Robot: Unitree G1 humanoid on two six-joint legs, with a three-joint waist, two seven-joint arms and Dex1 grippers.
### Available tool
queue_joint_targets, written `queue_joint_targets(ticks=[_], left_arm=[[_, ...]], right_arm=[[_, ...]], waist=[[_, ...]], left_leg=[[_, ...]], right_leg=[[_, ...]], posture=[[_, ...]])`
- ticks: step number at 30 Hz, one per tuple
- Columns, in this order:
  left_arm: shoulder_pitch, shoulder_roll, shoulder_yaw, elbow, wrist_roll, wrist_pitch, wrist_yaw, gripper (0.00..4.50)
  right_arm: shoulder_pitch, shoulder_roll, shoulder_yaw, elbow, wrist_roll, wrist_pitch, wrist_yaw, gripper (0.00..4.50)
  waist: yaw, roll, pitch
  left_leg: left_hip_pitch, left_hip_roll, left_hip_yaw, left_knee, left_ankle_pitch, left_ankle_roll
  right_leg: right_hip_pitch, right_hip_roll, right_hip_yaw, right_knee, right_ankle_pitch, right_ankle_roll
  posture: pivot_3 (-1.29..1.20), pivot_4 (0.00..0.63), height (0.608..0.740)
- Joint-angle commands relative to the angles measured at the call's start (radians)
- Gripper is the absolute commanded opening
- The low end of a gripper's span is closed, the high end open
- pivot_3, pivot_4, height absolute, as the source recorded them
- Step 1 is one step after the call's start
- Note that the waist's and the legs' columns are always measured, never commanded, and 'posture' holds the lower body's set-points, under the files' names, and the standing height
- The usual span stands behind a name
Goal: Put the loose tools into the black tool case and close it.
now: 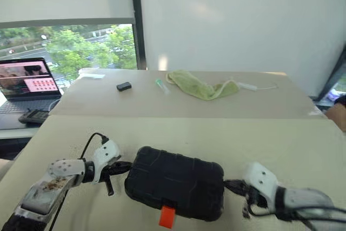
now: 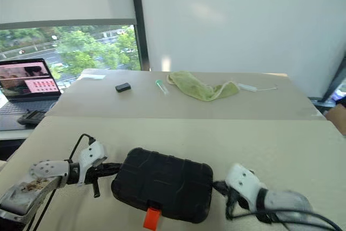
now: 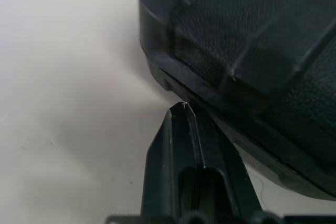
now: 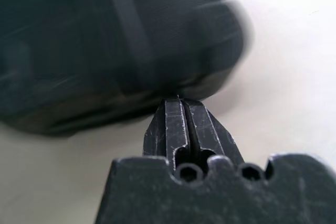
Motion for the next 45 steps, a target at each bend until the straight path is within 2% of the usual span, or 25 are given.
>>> queue_joint_targets(ticks=[1,6,10,15,16,17,18,20,21,23,25,27,28,31,34,39,45], left_arm=[[-0.028,-0.083,-0.035,-0.157,-0.068,0.097,0.061,0.07],[-0.089,-0.218,-0.025,-0.191,-0.057,0.244,0.217,0.07],[-0.144,-0.315,0.068,-0.167,-0.080,0.354,0.326,0.07],[-0.207,-0.263,0.169,-0.122,-0.115,0.309,0.266,0.07],[-0.239,-0.236,0.201,-0.100,-0.180,0.332,0.197,0.07],[-0.260,-0.194,0.203,-0.077,-0.206,0.308,0.114,0.58],[-0.282,-0.162,0.205,-0.055,-0.238,0.300,0.045,0.70],[-0.327,-0.125,0.195,-0.010,-0.287,0.301,-0.041,1.51],[-0.350,-0.109,0.170,0.011,-0.298,0.297,-0.089,1.97],[-0.409,-0.091,0.091,0.070,-0.282,0.265,-0.182,2.69],[-0.467,-0.095,0.008,0.143,-0.245,0.212,-0.259,3.45],[-0.509,-0.110,-0.060,0.211,-0.207,0.150,-0.316,3.95],[-0.534,-0.125,-0.094,0.253,-0.185,0.117,-0.340,4.43],[-0.602,-0.169,-0.182,0.365,-0.130,0.031,-0.425,4.43],[-0.654,-0.203,-0.246,0.472,-0.064,-0.068,-0.487,4.43],[-0.669,-0.220,-0.322,0.591,0.056,-0.223,-0.533,4.43],[-0.666,-0.251,-0.307,0.611,0.070,-0.242,-0.522,4.43]], right_arm=[[-0.239,0.071,0.164,0.170,-0.081,0.030,-0.045,0.00],[-0.491,0.128,0.251,0.450,-0.197,-0.026,-0.057,0.00],[-0.622,0.141,0.258,0.666,-0.262,-0.139,-0.056,0.00],[-0.591,0.068,0.144,0.559,-0.185,-0.024,0.017,0.00],[-0.549,0.041,0.080,0.473,-0.141,0.028,0.035,0.00],[-0.497,0.019,0.006,0.374,-0.088,0.106,0.052,0.60],[-0.444,0.000,-0.059,0.276,-0.030,0.174,0.074,0.71],[-0.368,-0.007,-0.165,0.119,0.069,0.299,0.088,1.43],[-0.334,-0.005,-0.212,0.045,0.124,0.356,0.094,1.89],[-0.270,0.018,-0.311,-0.103,0.261,0.479,0.109,2.53],[-0.222,0.064,-0.376,-0.217,0.386,0.587,0.101,3.29],[-0.177,0.110,-0.391,-0.289,0.468,0.661,0.073,3.72],[-0.150,0.124,-0.358,-0.316,0.466,0.664,0.040,4.18],[-0.143,0.236,-0.260,-0.330,0.470,0.692,-0.094,4.18],[-0.165,0.295,-0.153,-0.292,0.418,0.730,-0.226,4.18],[-0.184,0.432,-0.106,-0.300,0.417,0.874,-0.376,4.18],[-0.218,0.563,-0.080,-0.303,0.380,0.984,-0.494,4.18]], waist=[[-0.003,-0.001,0.000],[0.011,-0.001,0.001],[0.013,-0.001,0.001],[0.014,-0.001,0.001],[0.016,-0.001,0.001],[0.018,-0.001,0.001],[0.020,0.000,0.001],[0.017,0.002,0.001],[0.016,0.002,0.001],[0.012,0.002,0.001],[0.013,0.002,0.001],[0.014,0.001,0.001],[0.014,0.002,0.001],[0.012,0.001,0.001],[0.011,0.001,0.001],[0.012,0.002,0.000],[0.013,0.003,-0.001]], left_leg=[[0.002,0.000,0.000,0.000,0.000,-0.001],[0.001,-0.002,0.000,0.000,0.004,0.000],[-0.002,-0.003,-0.001,0.000,0.004,0.000],[-0.009,-0.003,-0.004,-0.001,0.005,-0.002],[-0.011,-0.003,-0.006,-0.001,0.006,-0.003],[-0.012,-0.004,-0.006,-0.001,0.009,-0.008],[-0.014,-0.004,-0.007,-0.001,0.009,-0.009],[-0.019,-0.004,-0.007,-0.002,0.009,-0.009],[-0.020,-0.004,-0.007,-0.002,0.010,-0.009],[-0.021,-0.004,-0.007,-0.002,0.009,-0.009],[-0.020,-0.004,-0.007,-0.001,0.004,0.000],[-0.018,-0.004,-0.007,-0.001,0.004,0.000],[-0.016,-0.004,-0.007,-0.001,0.004,0.000],[-0.014,-0.005,-0.007,-0.001,0.005,0.000],[-0.014,-0.005,-0.007,0.001,0.005,0.000],[-0.015,-0.005,-0.007,0.001,0.005,0.000],[-0.015,-0.006,-0.007,0.002,0.004,0.001]], right_leg=[[0.001,0.000,0.000,0.001,0.000,0.000],[0.001,-0.001,0.001,0.001,0.005,0.002],[-0.001,-0.001,0.000,0.001,0.007,0.005],[-0.005,-0.001,-0.003,0.001,0.008,0.005],[-0.006,-0.002,-0.004,0.000,0.007,0.005],[-0.007,-0.002,-0.004,0.000,0.007,0.005],[-0.009,-0.002,-0.005,-0.001,0.007,0.005],[-0.014,-0.002,-0.005,0.000,0.007,0.006],[-0.015,-0.002,-0.005,0.000,0.007,0.006],[-0.015,-0.001,-0.005,0.000,0.007,0.006],[-0.013,-0.001,-0.005,-0.001,0.007,0.007],[-0.011,0.000,-0.006,-0.001,0.007,0.006],[-0.010,0.000,-0.006,-0.001,0.007,0.006],[-0.007,0.000,-0.005,-0.001,0.007,0.006],[-0.008,0.001,-0.003,0.000,0.006,0.006],[-0.010,0.001,-0.003,0.002,0.006,0.006],[-0.008,0.000,-0.003,0.001,0.006,0.007]], posture=[[0.00,0.150,0.740],[0.00,0.150,0.740],[0.00,0.150,0.740],[0.00,0.150,0.740],[0.00,0.150,0.740],[0.00,0.150,0.740],[0.00,0.150,0.740],[0.00,0.150,0.740],[0.00,0.150,0.740],[0.00,0.150,0.740],[0.00,0.150,0.740],[0.00,0.150,0.740],[0.00,0.150,0.740],[0.00,0.150,0.740],[0.00,0.150,0.740],[0.00,0.150,0.740],[0.00,0.150,0.740]])
